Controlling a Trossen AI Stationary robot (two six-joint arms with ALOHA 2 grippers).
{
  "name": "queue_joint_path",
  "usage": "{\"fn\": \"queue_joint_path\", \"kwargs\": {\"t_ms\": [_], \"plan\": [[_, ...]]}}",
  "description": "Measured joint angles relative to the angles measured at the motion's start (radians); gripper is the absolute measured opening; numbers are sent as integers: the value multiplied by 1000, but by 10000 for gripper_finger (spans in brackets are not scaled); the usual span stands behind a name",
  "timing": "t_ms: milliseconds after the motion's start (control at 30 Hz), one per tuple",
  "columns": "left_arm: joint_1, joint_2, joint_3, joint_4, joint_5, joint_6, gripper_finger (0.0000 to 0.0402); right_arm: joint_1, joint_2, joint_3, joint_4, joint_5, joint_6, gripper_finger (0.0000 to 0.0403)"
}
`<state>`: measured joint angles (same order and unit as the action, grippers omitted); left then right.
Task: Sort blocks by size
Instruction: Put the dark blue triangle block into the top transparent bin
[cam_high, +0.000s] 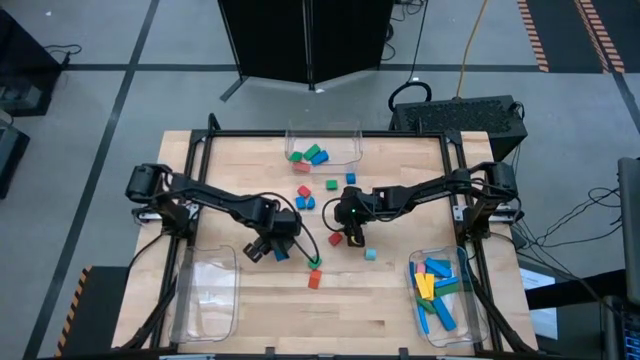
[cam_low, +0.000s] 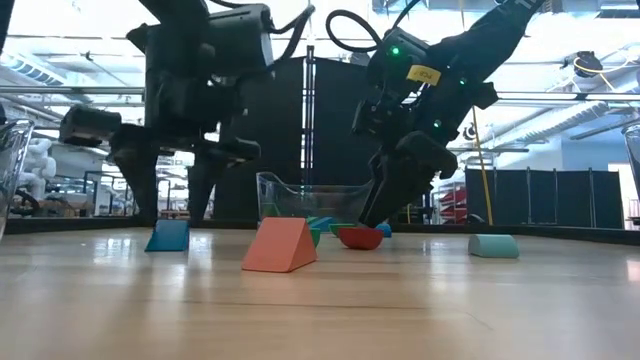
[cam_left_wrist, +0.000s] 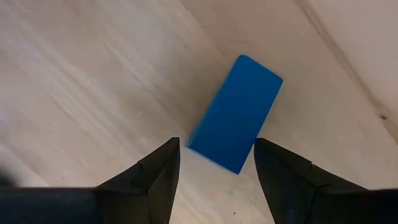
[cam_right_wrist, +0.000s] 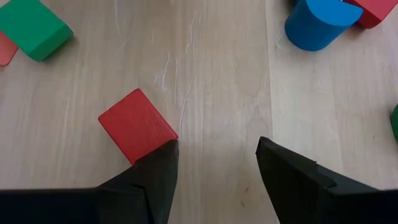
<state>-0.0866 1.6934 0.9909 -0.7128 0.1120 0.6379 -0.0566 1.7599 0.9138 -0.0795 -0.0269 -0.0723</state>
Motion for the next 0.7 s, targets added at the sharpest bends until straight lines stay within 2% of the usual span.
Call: {"fn": "queue_joint_path", "kwargs": {"t_ms": [367, 600, 700], "plan": [[-50, 54, 0, 54, -51, 59, 219, 0, 0, 0, 0, 0, 0, 210], [-67, 55, 1, 77, -88, 48, 219, 0, 0, 0, 1, 0, 0, 210], [-68, 55, 1, 77, -104, -2, 218, 0, 0, 0, 0, 0, 4, 210]]}}
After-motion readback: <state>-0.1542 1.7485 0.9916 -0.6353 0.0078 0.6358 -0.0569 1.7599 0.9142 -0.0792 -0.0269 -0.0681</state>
